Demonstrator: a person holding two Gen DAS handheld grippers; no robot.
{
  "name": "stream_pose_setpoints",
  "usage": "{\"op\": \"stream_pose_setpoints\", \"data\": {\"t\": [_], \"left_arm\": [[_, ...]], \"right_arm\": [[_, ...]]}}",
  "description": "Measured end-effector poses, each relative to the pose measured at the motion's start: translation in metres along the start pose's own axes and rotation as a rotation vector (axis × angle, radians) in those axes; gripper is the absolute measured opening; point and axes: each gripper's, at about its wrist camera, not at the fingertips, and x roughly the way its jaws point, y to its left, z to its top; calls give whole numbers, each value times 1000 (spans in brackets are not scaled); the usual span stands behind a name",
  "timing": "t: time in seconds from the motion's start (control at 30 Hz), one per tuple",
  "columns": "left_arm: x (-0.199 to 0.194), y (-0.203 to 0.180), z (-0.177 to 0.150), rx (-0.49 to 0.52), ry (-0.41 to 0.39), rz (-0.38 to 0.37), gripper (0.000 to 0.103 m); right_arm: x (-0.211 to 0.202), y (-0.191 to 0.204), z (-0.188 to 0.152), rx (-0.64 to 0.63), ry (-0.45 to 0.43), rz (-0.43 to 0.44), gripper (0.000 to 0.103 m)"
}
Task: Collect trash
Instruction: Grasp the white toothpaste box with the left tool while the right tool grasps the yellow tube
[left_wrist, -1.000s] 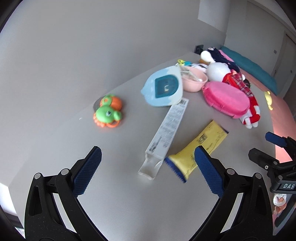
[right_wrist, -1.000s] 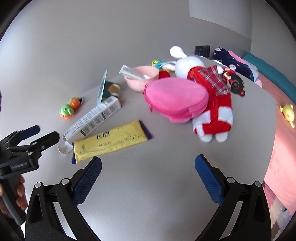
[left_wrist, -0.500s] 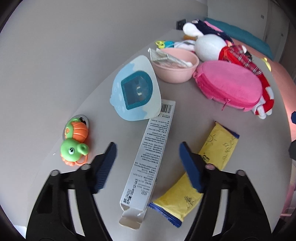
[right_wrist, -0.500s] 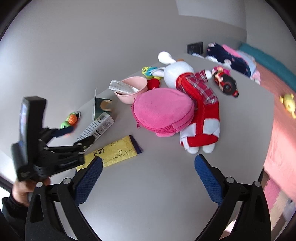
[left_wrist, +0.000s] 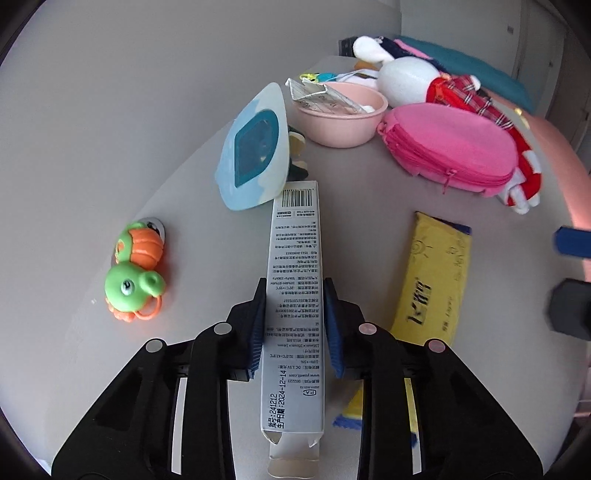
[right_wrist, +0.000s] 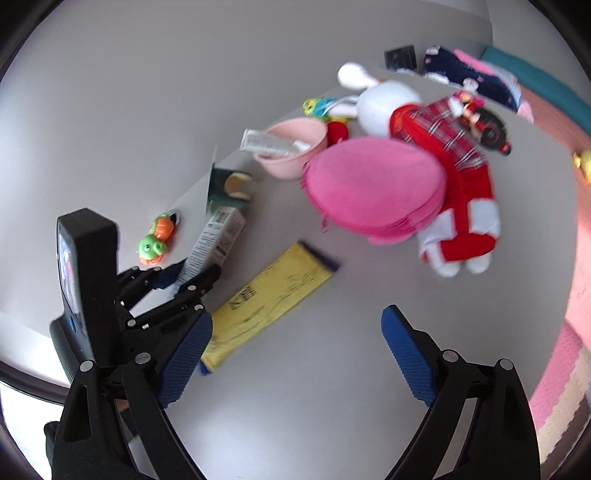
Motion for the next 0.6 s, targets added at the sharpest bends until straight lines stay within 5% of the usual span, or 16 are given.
{"op": "stream_pose_setpoints", "data": {"t": [0.17,0.43,0.6], "left_arm": [[-31,18,-17,-51,-52,-44,28],[-72,46,-26,-88,-114,-1,28],[-80,55,-31,-105,-119,14,28]], "right_arm": [[13,17,0,0,24,-5,81],[52,39,9,29,87,-62,66],[71,56,11,-49,114,-110,38]]}}
